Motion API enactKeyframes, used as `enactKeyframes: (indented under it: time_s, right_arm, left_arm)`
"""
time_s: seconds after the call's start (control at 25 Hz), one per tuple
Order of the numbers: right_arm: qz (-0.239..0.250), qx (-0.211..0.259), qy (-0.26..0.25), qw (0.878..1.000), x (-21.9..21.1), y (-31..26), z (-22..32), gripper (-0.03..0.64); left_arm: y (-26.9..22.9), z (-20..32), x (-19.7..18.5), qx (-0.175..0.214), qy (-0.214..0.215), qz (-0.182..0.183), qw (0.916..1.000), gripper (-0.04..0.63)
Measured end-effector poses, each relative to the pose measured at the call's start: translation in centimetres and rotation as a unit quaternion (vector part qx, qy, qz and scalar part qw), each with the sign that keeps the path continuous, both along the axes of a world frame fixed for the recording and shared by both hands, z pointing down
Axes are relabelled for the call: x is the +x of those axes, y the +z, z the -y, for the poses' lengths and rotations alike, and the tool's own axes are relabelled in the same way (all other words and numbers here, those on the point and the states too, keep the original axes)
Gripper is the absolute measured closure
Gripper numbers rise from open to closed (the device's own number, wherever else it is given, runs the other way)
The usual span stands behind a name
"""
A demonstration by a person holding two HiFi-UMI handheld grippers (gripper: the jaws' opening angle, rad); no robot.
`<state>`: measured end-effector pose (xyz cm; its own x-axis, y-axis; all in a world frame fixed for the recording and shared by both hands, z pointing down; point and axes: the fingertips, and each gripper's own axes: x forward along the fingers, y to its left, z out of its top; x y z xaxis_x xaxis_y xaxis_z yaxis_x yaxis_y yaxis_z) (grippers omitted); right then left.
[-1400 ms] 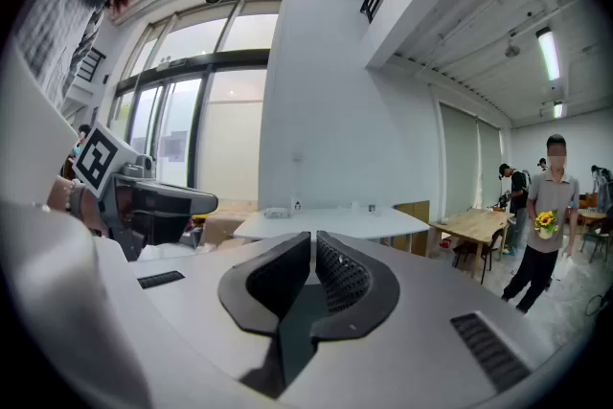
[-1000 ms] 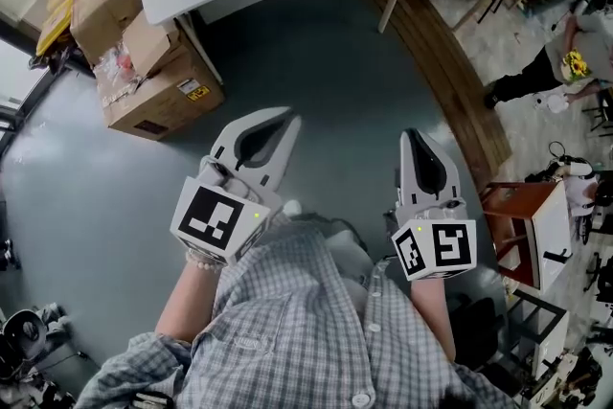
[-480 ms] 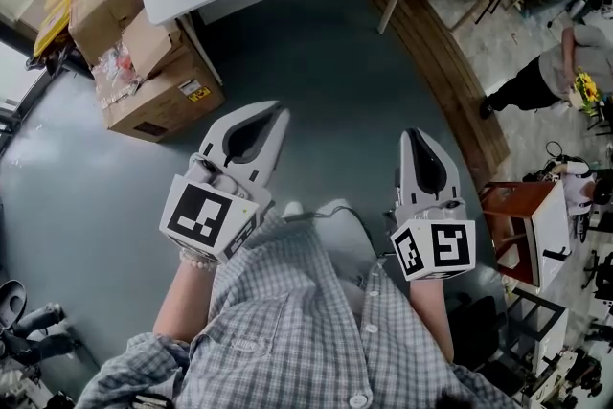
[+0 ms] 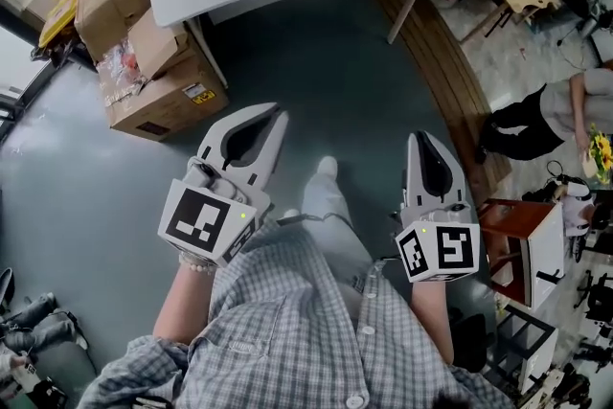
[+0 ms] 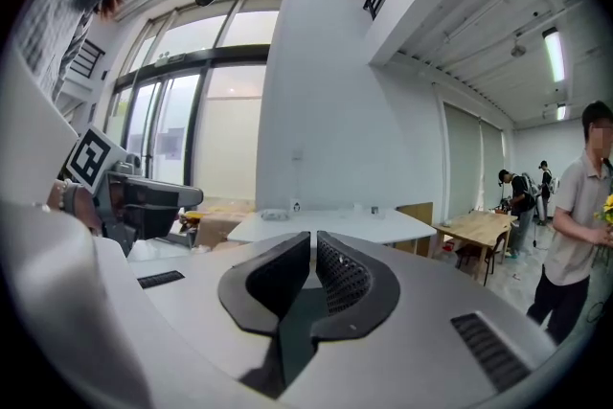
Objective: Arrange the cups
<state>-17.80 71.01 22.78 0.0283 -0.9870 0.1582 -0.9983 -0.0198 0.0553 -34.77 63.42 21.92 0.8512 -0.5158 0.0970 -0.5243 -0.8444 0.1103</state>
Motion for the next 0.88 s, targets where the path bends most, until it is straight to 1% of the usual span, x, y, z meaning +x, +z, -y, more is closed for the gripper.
enactKeyframes:
  time_s: [0.16, 0.28, 0.4, 0.52, 0.72, 0.88]
  right_arm:
    - [0.005, 0.003, -0.013, 1.0, 1.3, 0.1, 2.8, 0.583]
    - [0.008, 0.002, -0.027, 1.0, 2.6, 0.4, 5.0, 0.583]
    - [0.011, -0.003, -0.041, 0.999, 4.5, 0.7, 7.5, 0.583]
    - [0.011, 0.0, -0.051, 0.999, 6.8, 0.3, 10.3, 0.582]
    - [0.012, 0.001, -0.058, 0.998, 10.6, 0.0, 14.0, 0.583]
    - [0.013, 0.004, -0.062, 0.998, 13.3, -0.1, 16.4, 0.583]
  left_arm:
    - [-0.2, 2.2, 0.9, 0.001, -0.013, -0.001, 0.9999, 0.584]
    - [-0.1, 4.2, 2.4, -0.001, -0.028, 0.001, 0.9996, 0.584]
    - [-0.4, 6.1, 4.3, 0.0, -0.037, 0.002, 0.9993, 0.584]
    - [-0.9, 8.3, 6.3, 0.009, -0.045, 0.007, 0.9989, 0.584]
    - [-1.2, 11.6, 9.7, 0.011, -0.059, 0.004, 0.9982, 0.584]
    - [-1.6, 13.6, 12.5, 0.023, -0.062, 0.007, 0.9978, 0.584]
